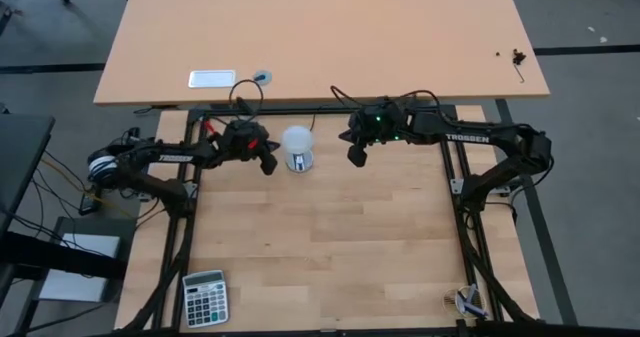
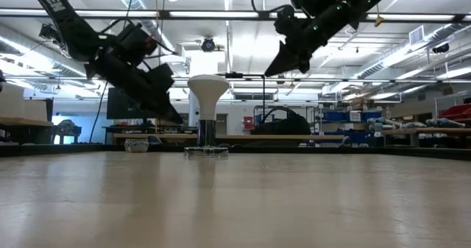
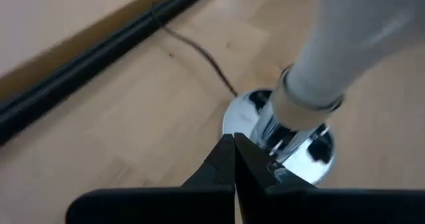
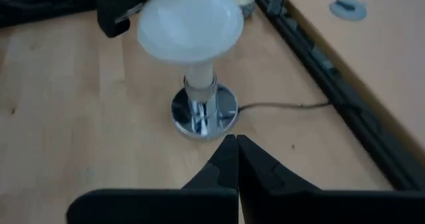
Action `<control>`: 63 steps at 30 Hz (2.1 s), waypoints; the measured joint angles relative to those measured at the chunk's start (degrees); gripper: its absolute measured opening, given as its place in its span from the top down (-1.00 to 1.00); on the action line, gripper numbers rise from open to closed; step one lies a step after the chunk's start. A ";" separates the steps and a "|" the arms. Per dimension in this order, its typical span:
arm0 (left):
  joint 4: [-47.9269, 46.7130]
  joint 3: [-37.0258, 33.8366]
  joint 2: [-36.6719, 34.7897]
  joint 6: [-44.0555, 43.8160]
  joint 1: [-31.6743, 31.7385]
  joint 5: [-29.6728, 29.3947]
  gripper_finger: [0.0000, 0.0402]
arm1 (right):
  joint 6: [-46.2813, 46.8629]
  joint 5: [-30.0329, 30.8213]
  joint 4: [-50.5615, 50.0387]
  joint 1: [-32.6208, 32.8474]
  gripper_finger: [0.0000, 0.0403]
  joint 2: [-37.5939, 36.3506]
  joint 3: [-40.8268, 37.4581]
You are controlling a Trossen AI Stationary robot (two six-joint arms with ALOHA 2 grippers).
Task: Screw lightbulb
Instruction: Move the lamp to the bottom
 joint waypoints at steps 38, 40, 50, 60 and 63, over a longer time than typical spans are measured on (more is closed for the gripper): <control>17.46 8.15 26.62 2.53 -10.60 5.55 1.00 | 7.09 -0.27 11.62 2.14 0.98 -5.35 -13.21; 17.49 8.05 26.05 2.53 -11.04 3.53 1.00 | 7.89 -0.26 13.77 2.14 0.98 -5.35 -15.00; 17.68 7.83 25.03 -0.50 -7.67 1.25 1.00 | 18.50 3.74 38.89 2.54 0.98 -1.60 -29.57; 18.85 7.85 28.12 -0.52 -7.93 3.10 1.00 | 20.09 6.52 49.74 2.60 0.98 11.49 -29.53; 20.76 7.94 29.24 -0.53 -8.77 3.14 1.00 | 20.08 7.50 50.28 2.60 0.98 13.87 -28.74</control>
